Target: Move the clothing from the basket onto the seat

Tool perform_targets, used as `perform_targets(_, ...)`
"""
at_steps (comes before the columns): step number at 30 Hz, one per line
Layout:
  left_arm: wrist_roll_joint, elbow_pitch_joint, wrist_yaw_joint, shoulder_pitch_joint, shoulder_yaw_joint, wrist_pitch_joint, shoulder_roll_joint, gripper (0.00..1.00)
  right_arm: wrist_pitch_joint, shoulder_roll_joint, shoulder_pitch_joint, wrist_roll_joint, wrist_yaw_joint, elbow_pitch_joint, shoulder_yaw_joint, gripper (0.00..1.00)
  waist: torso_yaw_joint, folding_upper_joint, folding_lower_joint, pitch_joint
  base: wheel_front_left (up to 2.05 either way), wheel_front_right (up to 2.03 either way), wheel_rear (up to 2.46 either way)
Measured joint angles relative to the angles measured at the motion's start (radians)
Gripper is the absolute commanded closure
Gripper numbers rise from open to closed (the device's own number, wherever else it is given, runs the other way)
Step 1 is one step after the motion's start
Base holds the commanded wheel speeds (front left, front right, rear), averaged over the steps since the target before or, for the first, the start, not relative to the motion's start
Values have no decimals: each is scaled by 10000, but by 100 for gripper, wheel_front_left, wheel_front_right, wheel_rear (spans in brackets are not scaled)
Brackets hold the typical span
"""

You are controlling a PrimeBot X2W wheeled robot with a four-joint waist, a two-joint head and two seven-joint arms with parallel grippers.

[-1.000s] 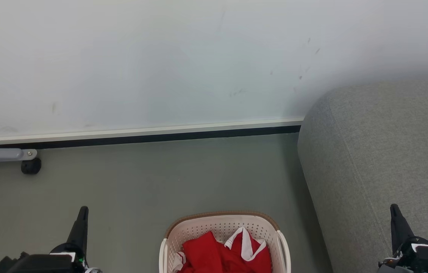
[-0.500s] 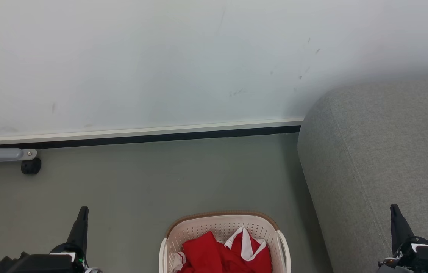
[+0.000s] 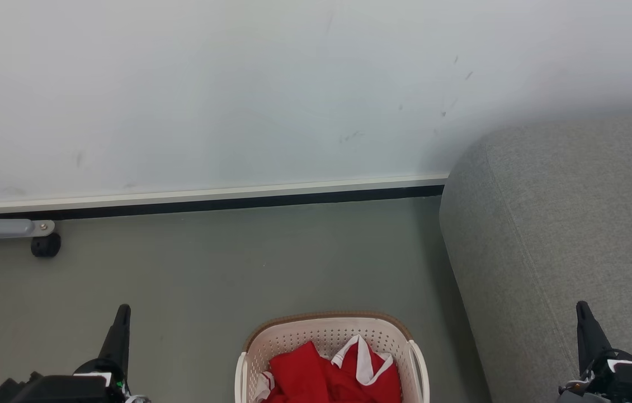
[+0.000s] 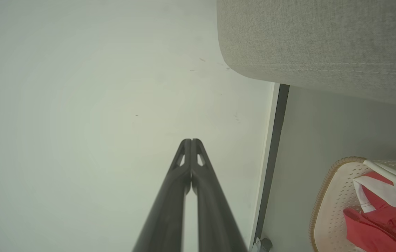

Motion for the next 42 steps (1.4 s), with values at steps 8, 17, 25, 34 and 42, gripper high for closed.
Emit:
perform_targets(8,0,0,0,0,0,0,0,100,0,0,0,0,0,0,0,100,0,0,0,0,0,0,0)
perform_targets(17,2,560,19,517,-65,-6,-123,0,-12,196,482,-4,-21,587,65,0,0,0,0,1,0,0,0)
perform_targets(25,81,495,17,553,-309,-253,-125,0,-267,199,511,-50,-35,564,297,0,-9,0,0,-13,0,0,0)
perform_targets(34,623,297,121,553,-443,-543,-121,0,-543,196,512,-535,-77,418,414,0,-37,0,0,-44,0,0,0)
perform_targets(42,1791,63,374,552,-614,-807,-119,0,-805,192,511,-1613,-330,226,625,0,-71,0,1,-80,0,0,0)
